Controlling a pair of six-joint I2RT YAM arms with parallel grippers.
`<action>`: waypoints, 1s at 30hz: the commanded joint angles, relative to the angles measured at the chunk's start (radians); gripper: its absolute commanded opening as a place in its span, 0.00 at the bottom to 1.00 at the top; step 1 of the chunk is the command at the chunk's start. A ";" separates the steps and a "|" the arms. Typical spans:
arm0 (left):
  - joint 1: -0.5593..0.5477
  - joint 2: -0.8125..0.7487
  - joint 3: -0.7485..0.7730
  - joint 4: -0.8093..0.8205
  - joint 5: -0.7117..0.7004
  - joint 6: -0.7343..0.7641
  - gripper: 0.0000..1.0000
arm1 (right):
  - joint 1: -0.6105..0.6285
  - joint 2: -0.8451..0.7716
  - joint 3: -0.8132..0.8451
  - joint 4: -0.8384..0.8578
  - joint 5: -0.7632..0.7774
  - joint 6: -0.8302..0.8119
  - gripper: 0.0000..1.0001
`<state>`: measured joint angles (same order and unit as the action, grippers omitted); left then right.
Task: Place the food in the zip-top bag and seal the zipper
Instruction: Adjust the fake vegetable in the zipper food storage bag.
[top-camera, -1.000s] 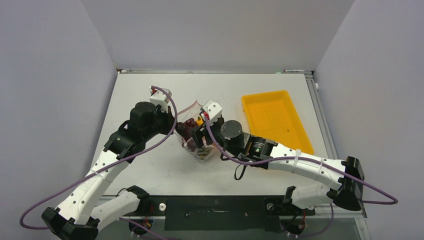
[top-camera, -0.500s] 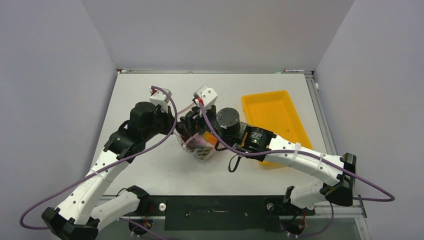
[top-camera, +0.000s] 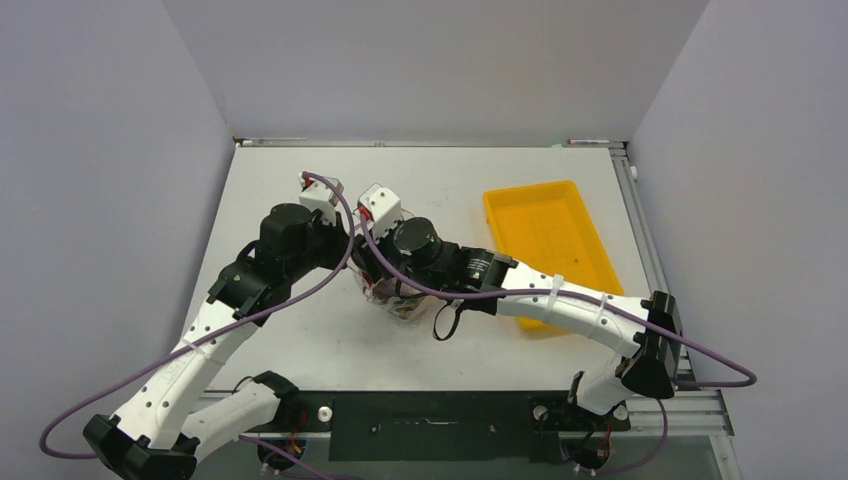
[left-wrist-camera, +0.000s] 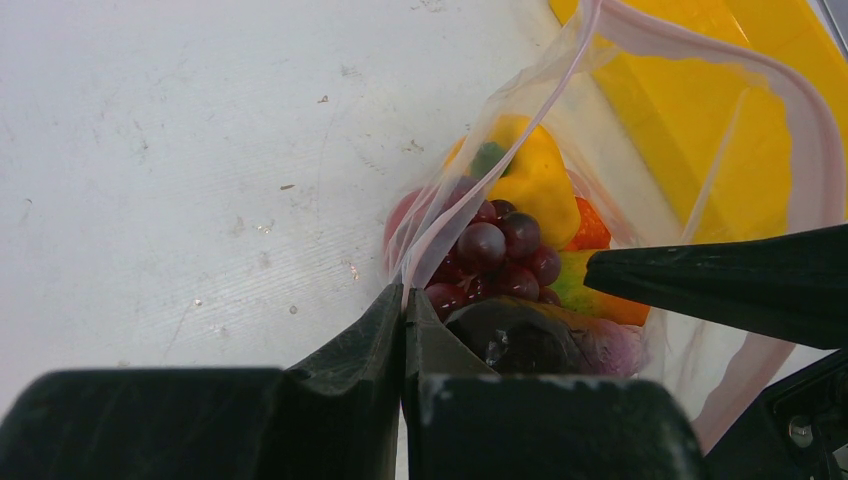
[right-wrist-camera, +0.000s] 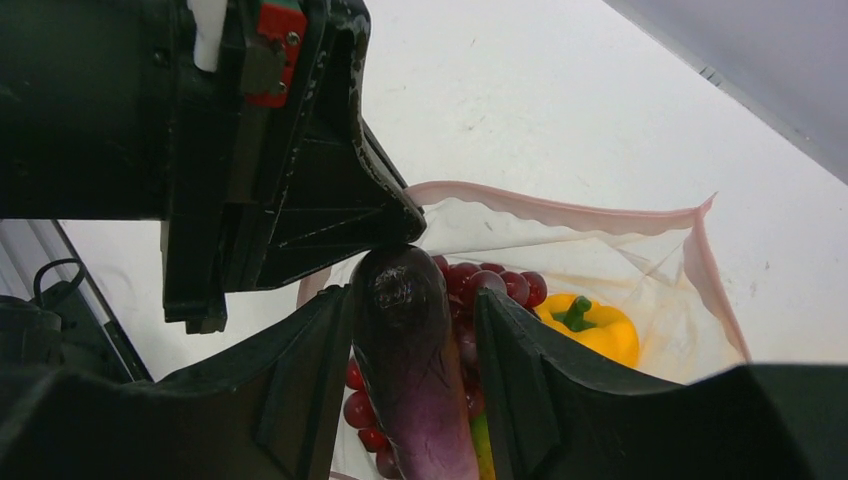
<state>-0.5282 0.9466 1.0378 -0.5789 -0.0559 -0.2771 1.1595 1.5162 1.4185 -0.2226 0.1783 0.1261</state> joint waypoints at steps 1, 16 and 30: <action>0.004 -0.004 0.005 0.047 -0.003 0.004 0.00 | -0.008 0.010 0.040 0.009 0.004 0.021 0.48; 0.004 -0.006 0.007 0.047 -0.006 0.004 0.00 | -0.048 0.065 0.046 0.010 -0.061 0.050 0.48; 0.004 -0.003 0.006 0.047 -0.006 0.006 0.00 | -0.052 0.015 0.020 0.042 -0.043 0.073 0.06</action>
<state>-0.5282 0.9466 1.0378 -0.5793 -0.0628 -0.2764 1.1122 1.5818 1.4235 -0.2306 0.1158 0.1776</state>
